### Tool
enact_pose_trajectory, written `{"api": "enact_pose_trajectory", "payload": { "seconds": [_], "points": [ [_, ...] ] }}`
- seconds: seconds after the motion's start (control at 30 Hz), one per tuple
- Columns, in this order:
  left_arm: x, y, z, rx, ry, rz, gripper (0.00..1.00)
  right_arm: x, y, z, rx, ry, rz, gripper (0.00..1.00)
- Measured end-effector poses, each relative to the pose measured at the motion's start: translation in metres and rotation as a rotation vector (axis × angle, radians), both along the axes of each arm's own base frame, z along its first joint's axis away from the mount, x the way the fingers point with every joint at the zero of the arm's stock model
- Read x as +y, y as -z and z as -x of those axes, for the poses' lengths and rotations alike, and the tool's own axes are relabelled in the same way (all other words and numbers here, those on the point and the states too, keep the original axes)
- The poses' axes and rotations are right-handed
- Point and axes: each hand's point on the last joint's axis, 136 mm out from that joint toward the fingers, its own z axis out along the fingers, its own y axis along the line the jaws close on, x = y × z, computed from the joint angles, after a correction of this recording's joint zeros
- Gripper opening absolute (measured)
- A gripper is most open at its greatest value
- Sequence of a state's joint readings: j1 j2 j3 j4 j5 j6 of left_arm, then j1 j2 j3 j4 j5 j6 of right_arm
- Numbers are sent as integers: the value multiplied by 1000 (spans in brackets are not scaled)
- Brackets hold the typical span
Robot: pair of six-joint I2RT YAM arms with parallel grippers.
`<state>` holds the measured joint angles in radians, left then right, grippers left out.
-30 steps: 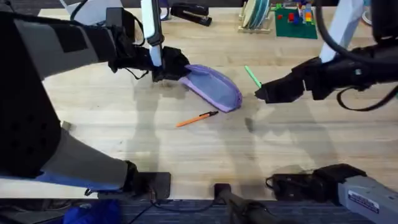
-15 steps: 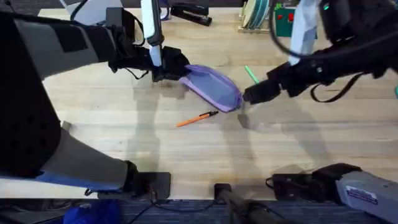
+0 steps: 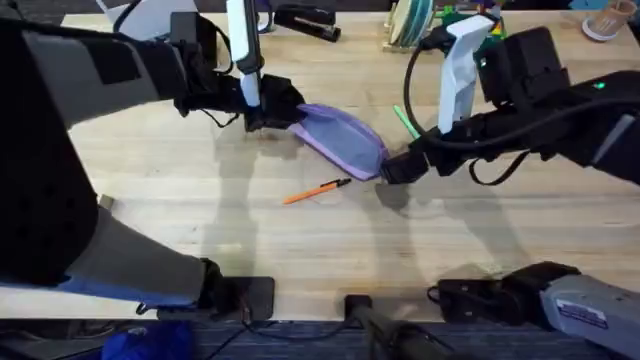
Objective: Unzip the bag, pick up the pens from the table one at a time and place them inside, then zip the bag closed.
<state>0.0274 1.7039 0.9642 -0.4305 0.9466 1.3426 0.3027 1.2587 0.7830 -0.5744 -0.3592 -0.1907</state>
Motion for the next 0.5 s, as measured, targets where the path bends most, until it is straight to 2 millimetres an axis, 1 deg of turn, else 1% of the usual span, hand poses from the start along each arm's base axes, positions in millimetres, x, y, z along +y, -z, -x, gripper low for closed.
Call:
{"api": "enact_pose_trajectory", "payload": {
  "seconds": [0.23,0.4,0.5],
  "points": [
    [0,0,0,0,0,0,41,3,1,-9,-47,3,-16,995],
    [0,0,0,1,0,0,41,4,0,-11,-59,3,-20,996],
    [0,0,0,0,0,0,41,5,5,-12,-47,0,-16,996]
  ]
}}
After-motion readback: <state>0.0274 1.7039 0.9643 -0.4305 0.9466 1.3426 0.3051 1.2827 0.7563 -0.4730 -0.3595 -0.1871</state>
